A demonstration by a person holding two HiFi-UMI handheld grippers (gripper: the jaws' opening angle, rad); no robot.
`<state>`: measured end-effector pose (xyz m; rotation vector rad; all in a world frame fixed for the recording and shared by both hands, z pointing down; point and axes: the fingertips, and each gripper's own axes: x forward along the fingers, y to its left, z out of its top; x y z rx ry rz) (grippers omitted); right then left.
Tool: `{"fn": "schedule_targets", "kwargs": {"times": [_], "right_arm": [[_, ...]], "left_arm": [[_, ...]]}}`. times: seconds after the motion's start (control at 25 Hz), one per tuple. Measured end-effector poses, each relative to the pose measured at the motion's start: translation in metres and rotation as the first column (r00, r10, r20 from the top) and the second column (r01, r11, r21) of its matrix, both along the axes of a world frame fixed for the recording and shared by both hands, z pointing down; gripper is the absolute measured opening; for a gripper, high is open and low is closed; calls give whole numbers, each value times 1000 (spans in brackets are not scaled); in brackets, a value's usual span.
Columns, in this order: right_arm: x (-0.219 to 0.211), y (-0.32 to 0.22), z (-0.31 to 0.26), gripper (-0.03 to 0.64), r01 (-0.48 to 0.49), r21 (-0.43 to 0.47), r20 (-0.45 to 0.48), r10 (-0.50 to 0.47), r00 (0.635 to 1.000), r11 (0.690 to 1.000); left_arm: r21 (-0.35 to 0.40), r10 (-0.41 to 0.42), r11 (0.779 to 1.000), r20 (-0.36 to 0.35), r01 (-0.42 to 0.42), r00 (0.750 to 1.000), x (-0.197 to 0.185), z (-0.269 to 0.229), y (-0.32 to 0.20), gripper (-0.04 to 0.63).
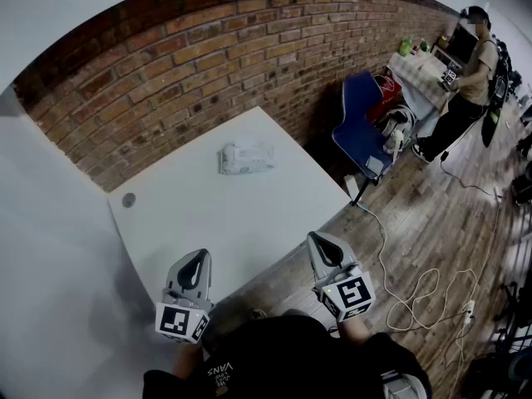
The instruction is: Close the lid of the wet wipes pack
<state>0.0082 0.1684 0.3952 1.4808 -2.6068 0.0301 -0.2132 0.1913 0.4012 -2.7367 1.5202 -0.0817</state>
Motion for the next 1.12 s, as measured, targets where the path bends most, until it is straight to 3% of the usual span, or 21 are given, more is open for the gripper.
{"fn": "schedule_targets", "kwargs": {"times": [0.52,0.68,1.12], "right_arm": [[0,-16,4,-2,-4,-16,65,5,998,1000],[-1,-34,4,-2,26,10,74,-27,997,1000],[5,-99,5,-2,95,-22,50,-94,994,995]], "left_arm": [[-10,29,1000,-14,-29,999,12,9,-13,0],[-16,24,1000,-12,-25,1000,17,11,-29,0],[-29,21,999,18,-21,1000,41,13,-89,0]]}}
